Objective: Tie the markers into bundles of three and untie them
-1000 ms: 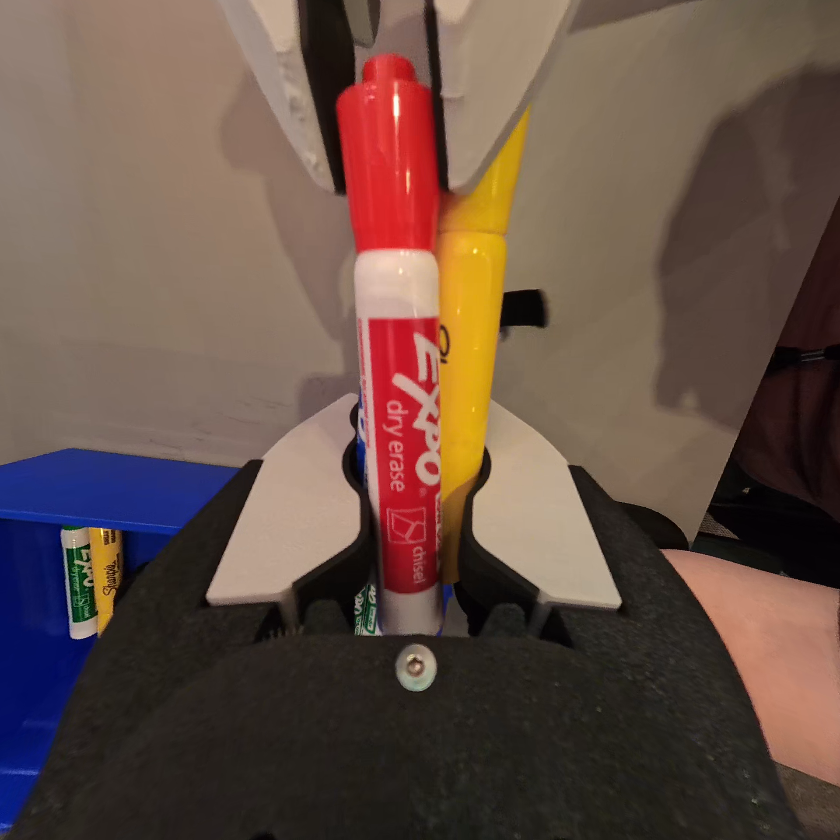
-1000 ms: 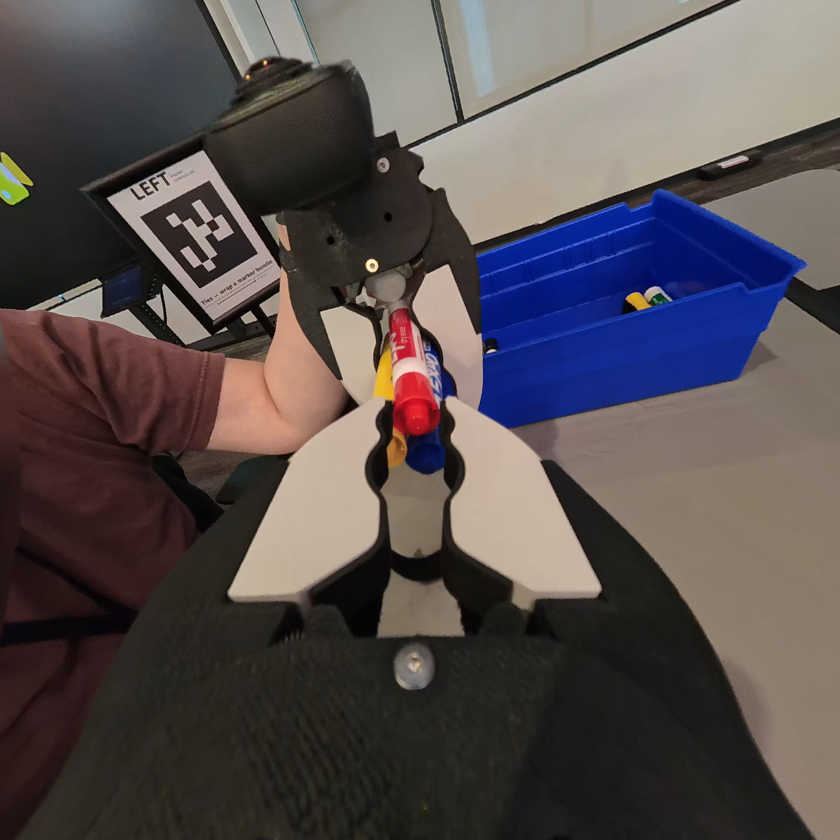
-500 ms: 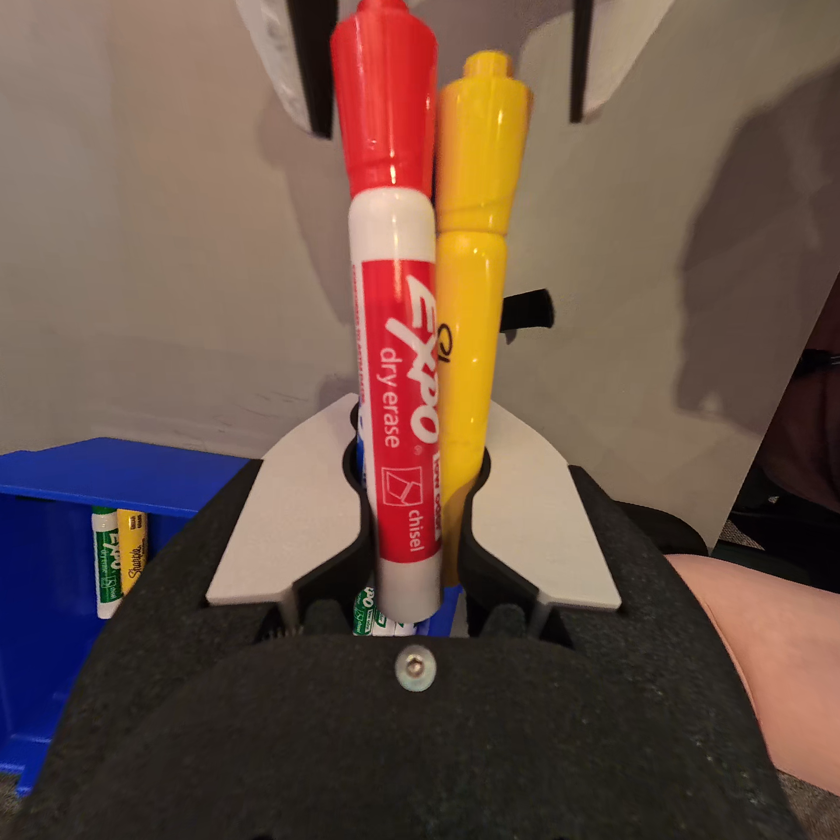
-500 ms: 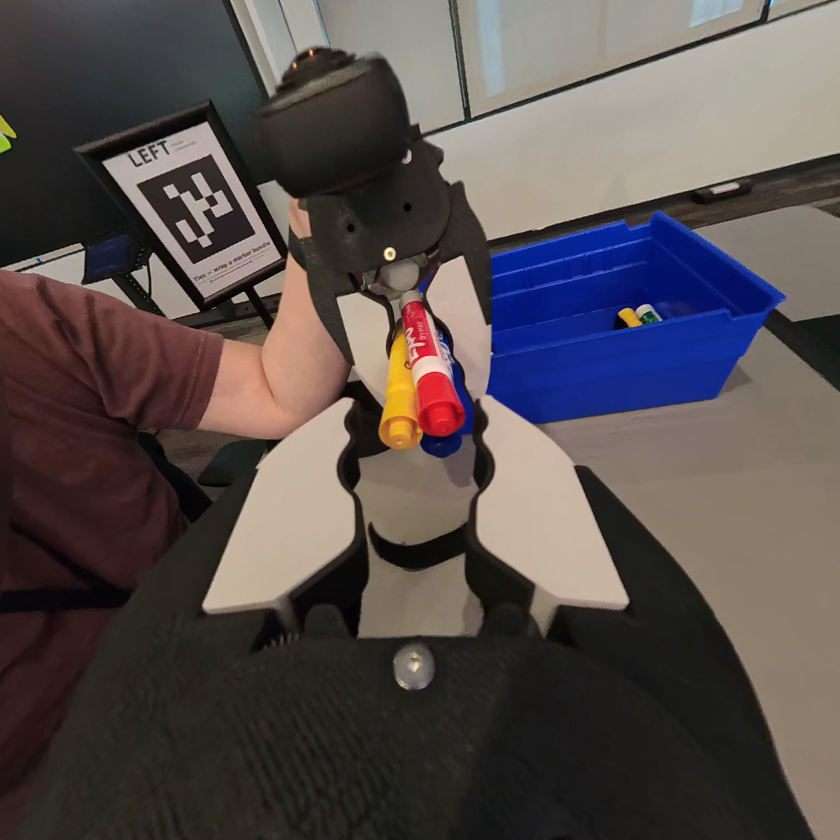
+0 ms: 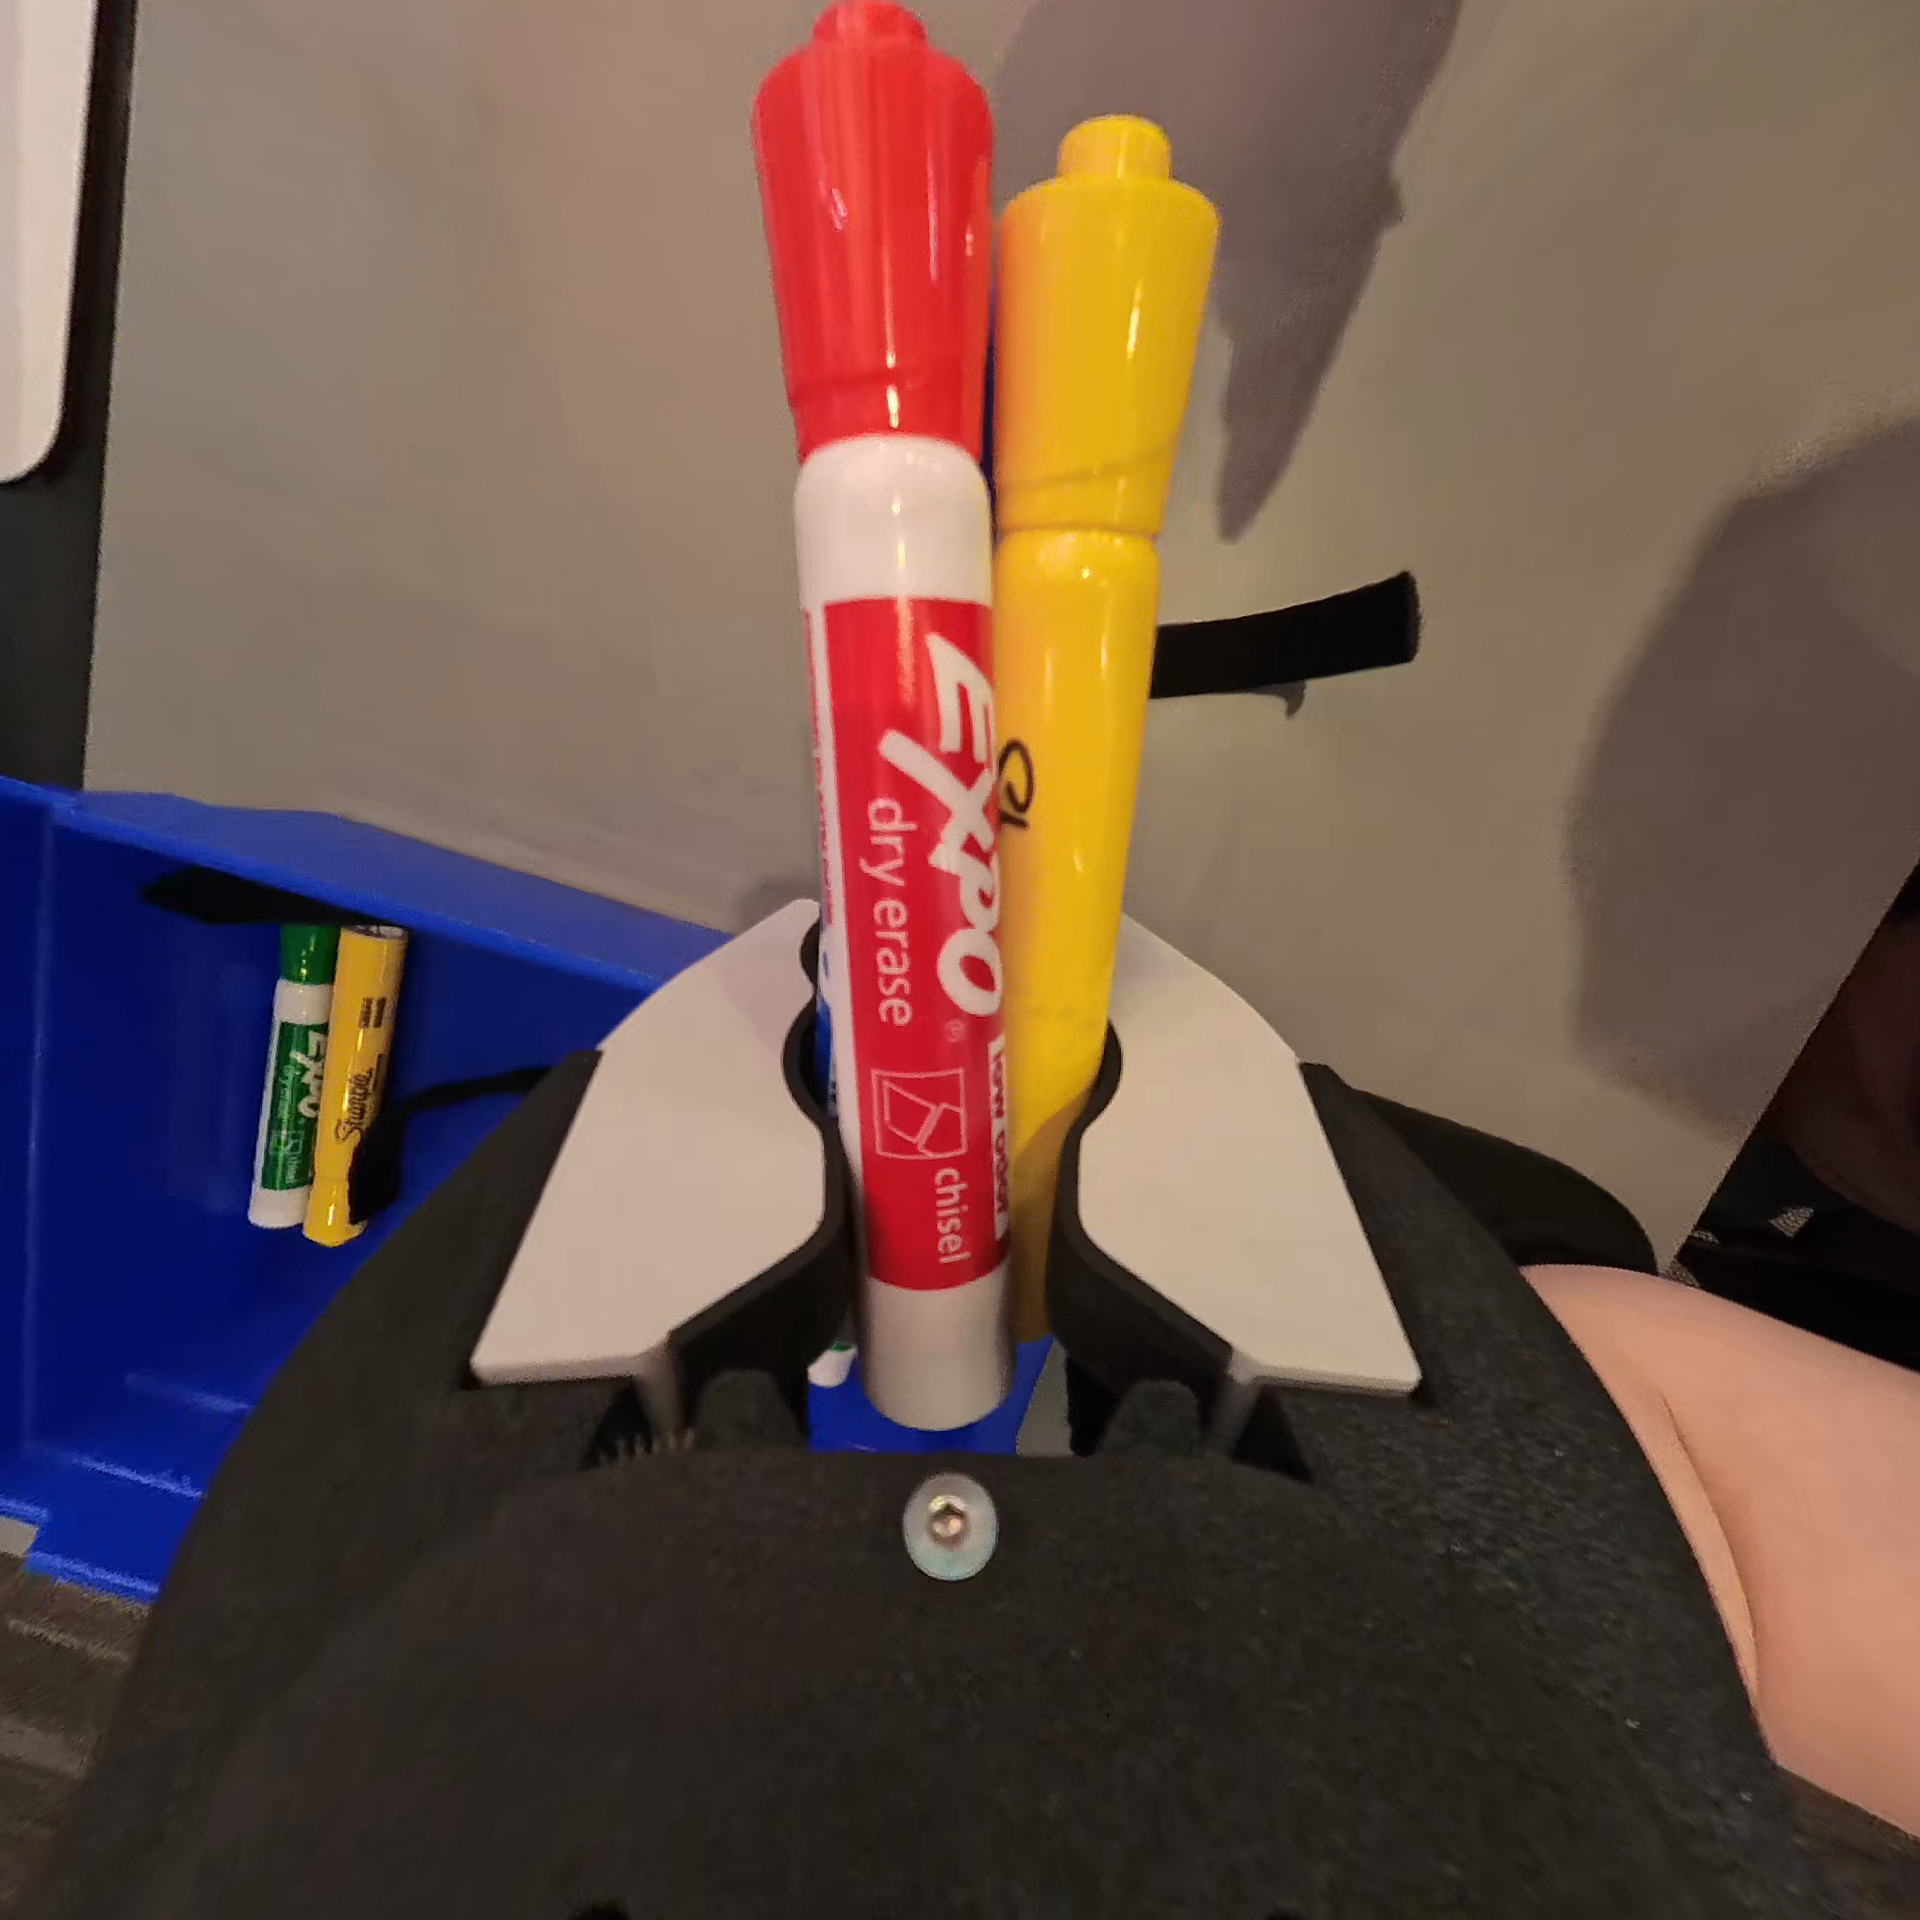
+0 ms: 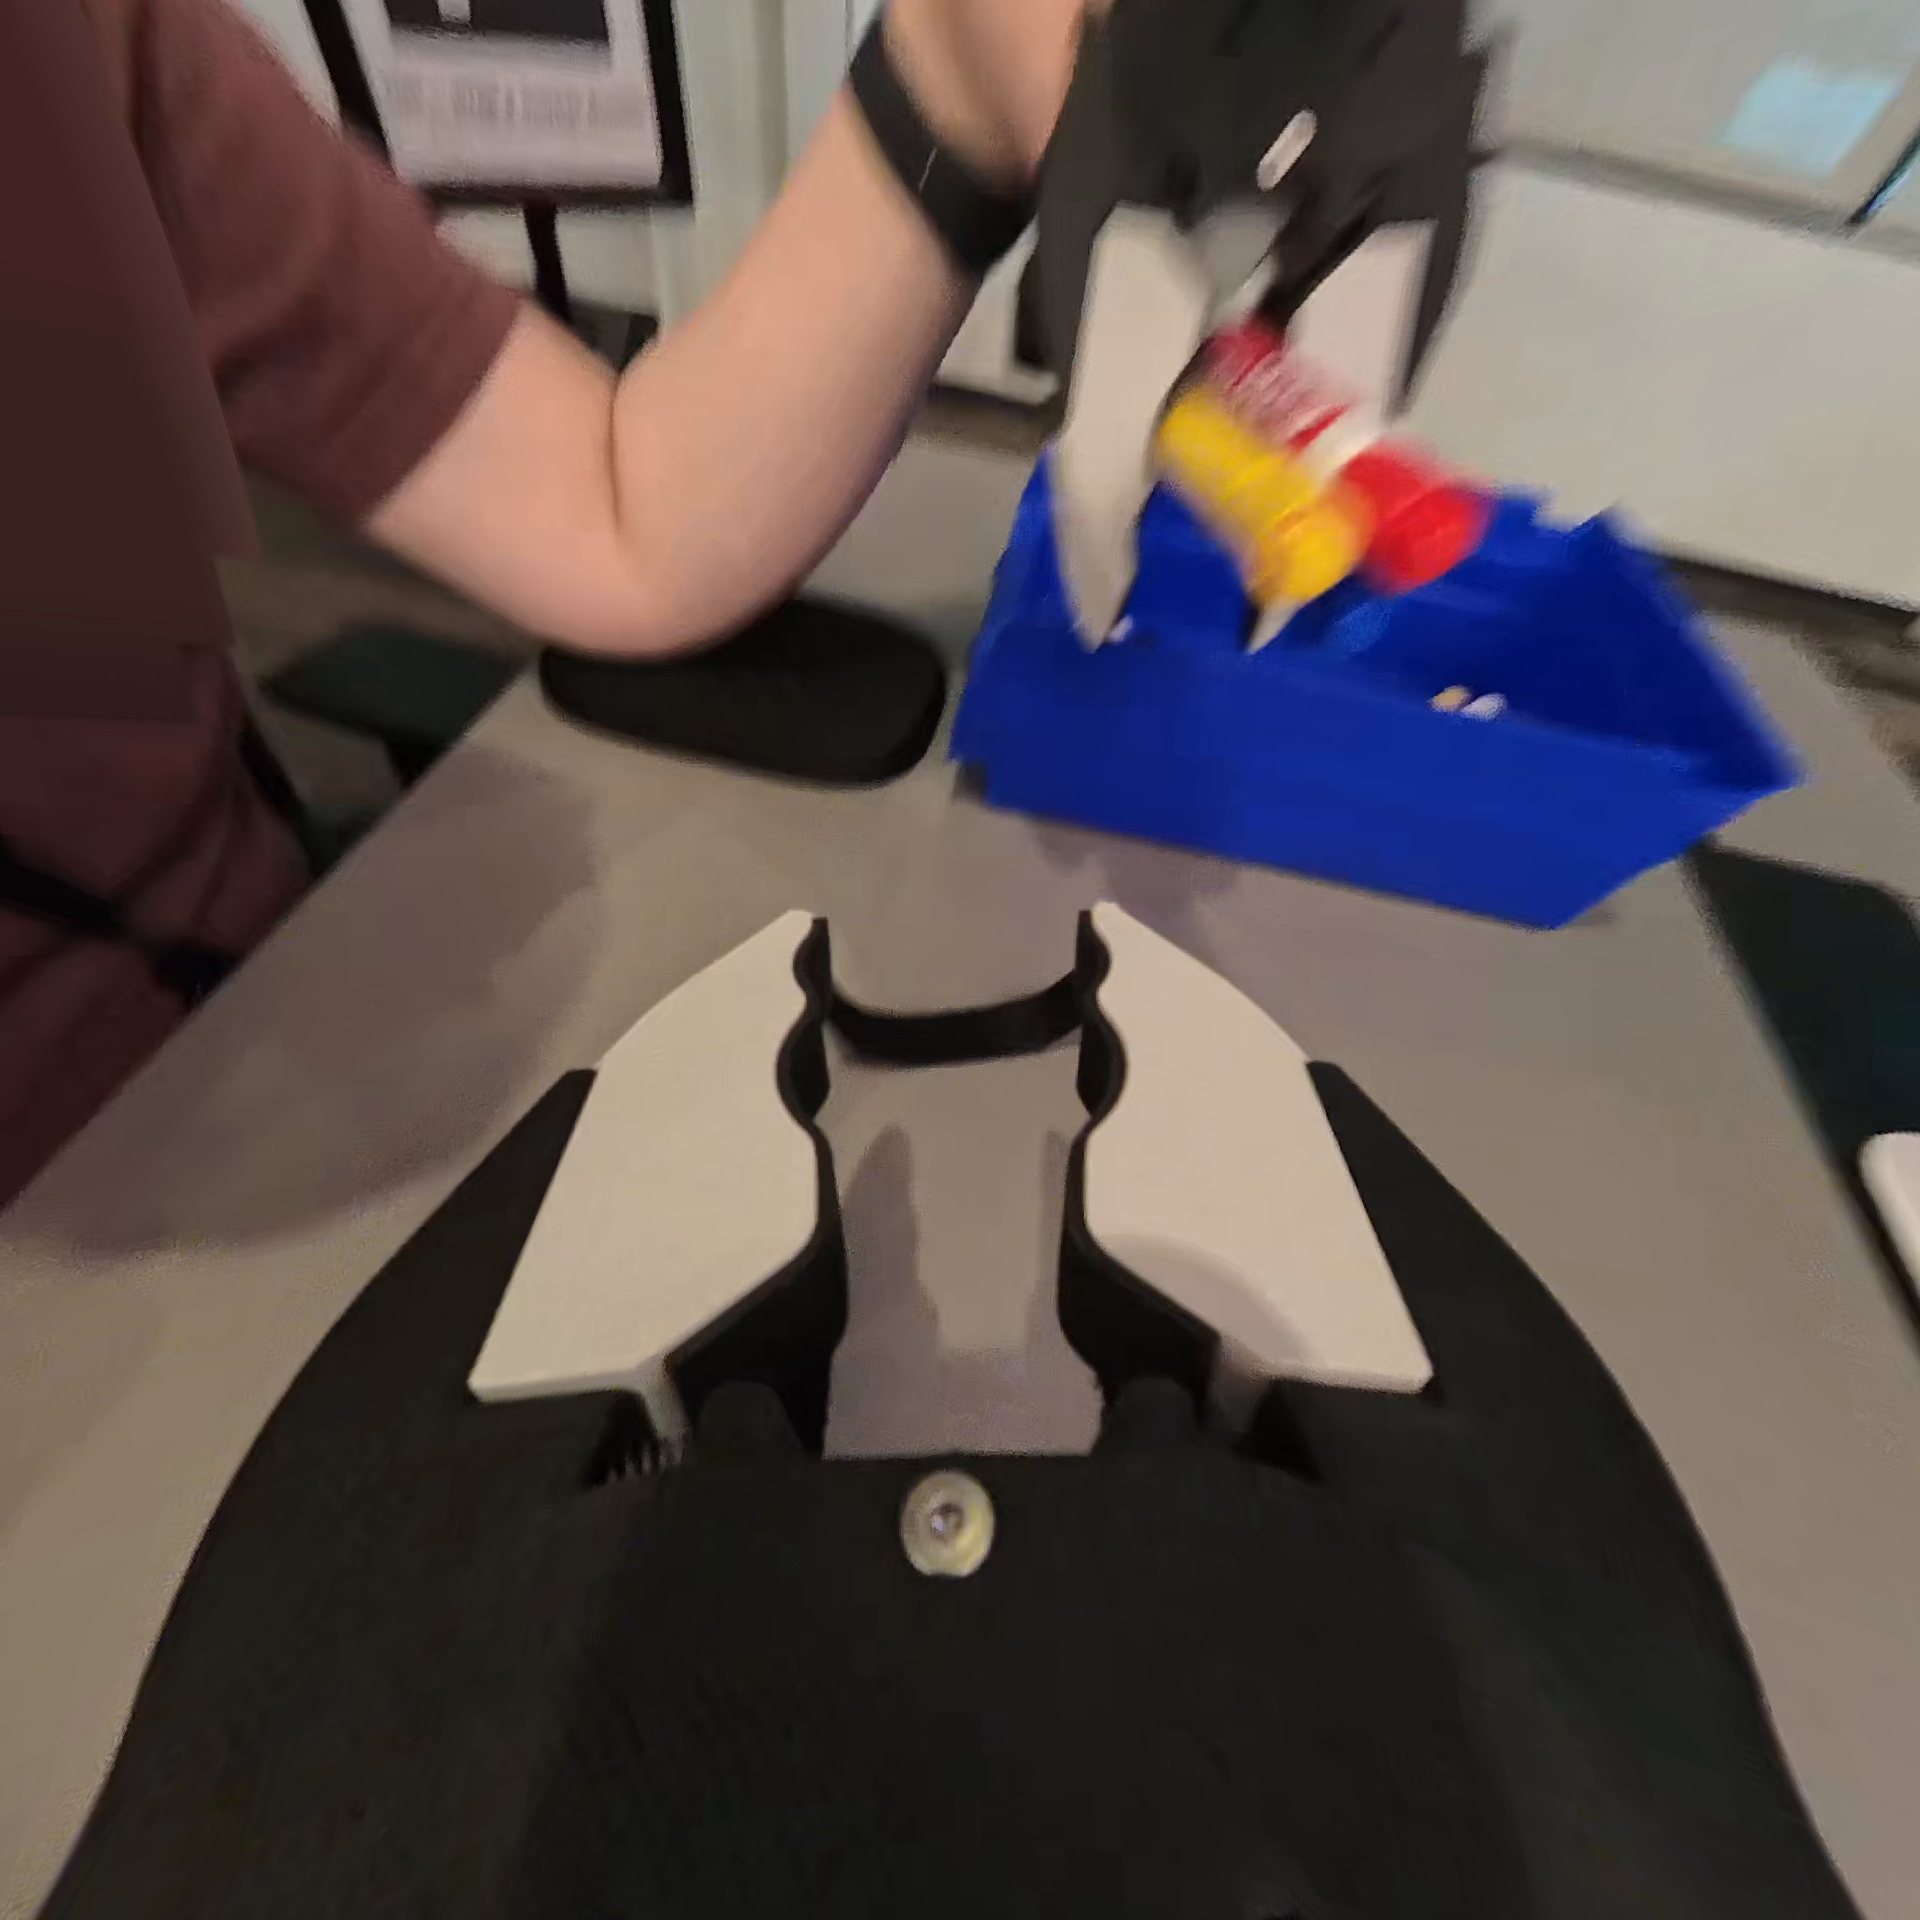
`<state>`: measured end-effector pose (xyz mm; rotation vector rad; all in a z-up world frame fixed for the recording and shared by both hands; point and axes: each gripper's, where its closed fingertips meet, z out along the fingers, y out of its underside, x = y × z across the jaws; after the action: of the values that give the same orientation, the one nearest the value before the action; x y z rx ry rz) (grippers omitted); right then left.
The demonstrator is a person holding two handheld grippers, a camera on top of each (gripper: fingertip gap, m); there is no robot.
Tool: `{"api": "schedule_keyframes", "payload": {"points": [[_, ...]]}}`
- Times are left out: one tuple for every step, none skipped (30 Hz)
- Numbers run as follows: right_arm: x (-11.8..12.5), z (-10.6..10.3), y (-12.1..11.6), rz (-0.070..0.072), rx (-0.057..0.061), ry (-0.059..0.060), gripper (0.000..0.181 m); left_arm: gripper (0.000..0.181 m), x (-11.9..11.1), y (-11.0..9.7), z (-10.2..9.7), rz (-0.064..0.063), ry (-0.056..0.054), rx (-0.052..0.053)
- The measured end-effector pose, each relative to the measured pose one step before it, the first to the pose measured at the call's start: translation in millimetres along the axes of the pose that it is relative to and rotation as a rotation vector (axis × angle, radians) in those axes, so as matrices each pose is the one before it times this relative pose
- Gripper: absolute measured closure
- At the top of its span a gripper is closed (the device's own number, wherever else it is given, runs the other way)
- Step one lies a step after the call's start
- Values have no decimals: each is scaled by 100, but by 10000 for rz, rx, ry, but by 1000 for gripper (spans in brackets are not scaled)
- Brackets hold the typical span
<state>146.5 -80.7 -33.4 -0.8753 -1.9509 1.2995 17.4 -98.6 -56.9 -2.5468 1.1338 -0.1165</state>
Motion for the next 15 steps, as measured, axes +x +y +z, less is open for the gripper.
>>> {"api": "schedule_keyframes", "payload": {"points": [[-1232, 1169, 1540, -108, -677, -337, 136, 138, 39, 112, -83, 2, 29, 5], [-1214, 1218, 1525, -160, -630, -283, 137, 138, -17, 26, -81, 28, -24, 26], [-941, 1169, 1267, -230, -446, -88, 138, 138, -9, -47, -88, 6, -11, 57], [-680, 1045, 851, -205, -196, 5, 139, 138, 35, -52, -44, -5, 26, 51], [-520, 900, 432, -84, 19, -53, 143, 138, 9, 6, -1, 10, 6, 10], [-358, 754, 118, 40, 99, -135, 145, 138, -17, 63, 43, 3, -4, -38], [-137, 607, -36, 137, 82, -143, 146, 138, -39, 53, 56, 9, -16, -48], [58, 447, -3, 191, 13, -105, 146, 138, -34, -13, 57, 0, -11, -11], [175, 332, 17, 222, -10, -64, 146, 138, 7, -42, 49, -15, 25, -4], [78, 278, -68, 233, 64, -118, 145, 138, -2, -58, 62, 28, 4, -6], [-1, 296, -19, 196, 55, -139, 146, 138, 60, -61, 83, 36, 39, -5], [147, 320, 103, 114, -43, 25, 146, 138, 71, -49, 104, 36, 43, -32], [72, 309, 221, 11, -131, 39, 150, 138, 5, -45, 122, 51, 0, -40], [-131, 211, 266, -63, -169, -86, 171, 138, 64, -51, 146, 19, 56, -44], [-16, 122, 234, 4, -139, -16, 177, 138, 55, -48, 189, 33, 47, -76]]}}
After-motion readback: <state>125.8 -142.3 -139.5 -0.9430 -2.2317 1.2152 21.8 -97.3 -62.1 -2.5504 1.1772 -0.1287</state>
